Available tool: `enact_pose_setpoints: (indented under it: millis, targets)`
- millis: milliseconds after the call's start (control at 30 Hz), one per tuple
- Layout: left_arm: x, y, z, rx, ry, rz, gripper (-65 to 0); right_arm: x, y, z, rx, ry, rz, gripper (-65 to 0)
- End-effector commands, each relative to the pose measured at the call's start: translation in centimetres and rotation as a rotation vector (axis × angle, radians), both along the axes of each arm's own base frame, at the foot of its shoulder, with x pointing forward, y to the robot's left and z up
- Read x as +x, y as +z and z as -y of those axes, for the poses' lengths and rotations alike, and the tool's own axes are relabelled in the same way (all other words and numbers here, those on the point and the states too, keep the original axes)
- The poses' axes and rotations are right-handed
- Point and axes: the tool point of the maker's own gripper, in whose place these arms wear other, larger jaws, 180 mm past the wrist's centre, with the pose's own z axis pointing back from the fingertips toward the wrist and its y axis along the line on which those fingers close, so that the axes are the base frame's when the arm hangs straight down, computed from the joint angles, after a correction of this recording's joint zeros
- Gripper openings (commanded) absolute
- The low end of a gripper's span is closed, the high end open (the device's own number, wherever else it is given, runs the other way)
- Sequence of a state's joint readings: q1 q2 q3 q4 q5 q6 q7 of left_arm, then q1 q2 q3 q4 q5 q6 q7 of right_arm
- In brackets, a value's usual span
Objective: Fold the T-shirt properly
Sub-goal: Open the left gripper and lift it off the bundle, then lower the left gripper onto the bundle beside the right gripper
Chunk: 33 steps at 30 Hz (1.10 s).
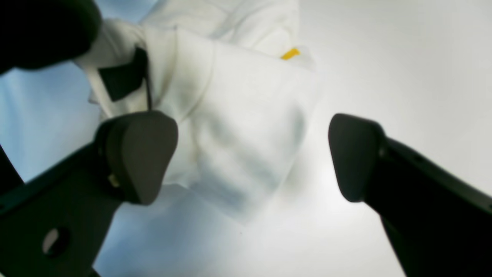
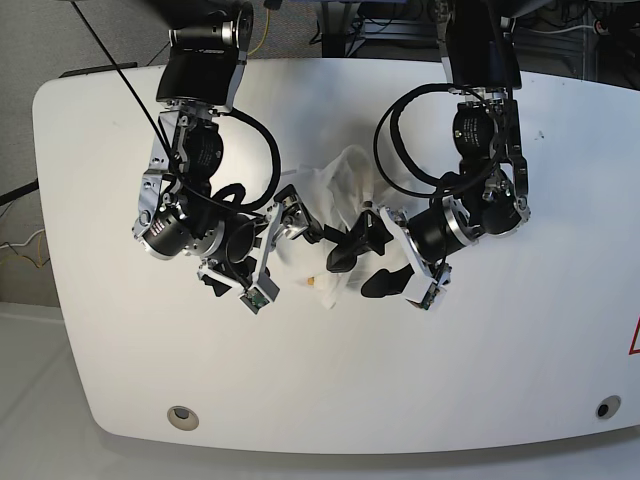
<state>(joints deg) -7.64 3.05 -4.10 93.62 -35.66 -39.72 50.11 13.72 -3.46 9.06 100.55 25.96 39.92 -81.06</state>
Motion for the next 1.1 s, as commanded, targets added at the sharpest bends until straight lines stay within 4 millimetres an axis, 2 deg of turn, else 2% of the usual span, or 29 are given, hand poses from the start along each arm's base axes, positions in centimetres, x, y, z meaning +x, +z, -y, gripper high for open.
enact_pose_setpoints:
  millis: [0,167,233,400,600,667,700,767,900,933,967,1000,1067]
  targets:
    - [0.6,2.4,0.6,-0.048,-0.004,0.067,-25.0,1.2,2.2,0.8,0.023,-0.026,0.078,-2.5]
    - [0.7,2.7,0.9,-0.059,-0.006,0.071,-25.0,2.1,3.0,2.1,0.024,-0.067,0.099,-2.5]
    - [0.8,3.0,1.1,-0.056,-0.012,0.08,-25.0,2.3,3.0,3.3,0.011,-0.089,0.102,-2.5]
    - [0.0,3.1,3.4,-0.047,-0.084,0.087,-25.0,2.6,2.9,6.3,-0.007,-0.163,0.104,-2.5]
    - [-0.6,3.6,5.0,-0.046,-0.113,0.083,-25.3,2.7,3.0,9.6,-0.037,-0.23,0.107,-4.9]
    - [-0.9,3.8,5.5,-0.045,-0.126,0.088,-26.5,2.7,3.0,10.3,-0.051,-0.238,0.109,-10.0]
    - [-1.1,3.9,5.8,-0.044,-0.136,0.093,-30.0,2.7,3.0,10.7,-0.058,-0.241,0.11,-15.4]
    - [-1.4,4.0,6.2,-0.042,-0.15,0.095,-38.3,2.6,2.9,11.0,-0.066,-0.243,0.108,-25.9]
    - [-1.8,3.8,6.9,-0.041,-0.172,0.087,-62.1,2.4,2.7,11.2,-0.072,-0.245,0.102,-51.3]
    - [-1.8,3.7,7.0,-0.039,-0.173,0.087,-65.0,2.4,2.7,11.2,-0.072,-0.245,0.1,-56.2]
    - [-1.8,3.6,7.0,-0.04,-0.167,0.077,-65.0,2.4,2.7,11.2,-0.072,-0.245,0.1,-62.7]
    - [-1.8,3.4,7.0,-0.041,-0.163,0.069,-64.5,2.3,2.6,11.2,-0.072,-0.245,0.099,-65.0]
    - [-2.2,2.8,7.0,-0.044,-0.155,0.041,-62.1,2.2,2.4,11.2,-0.073,-0.245,0.093,-64.5]
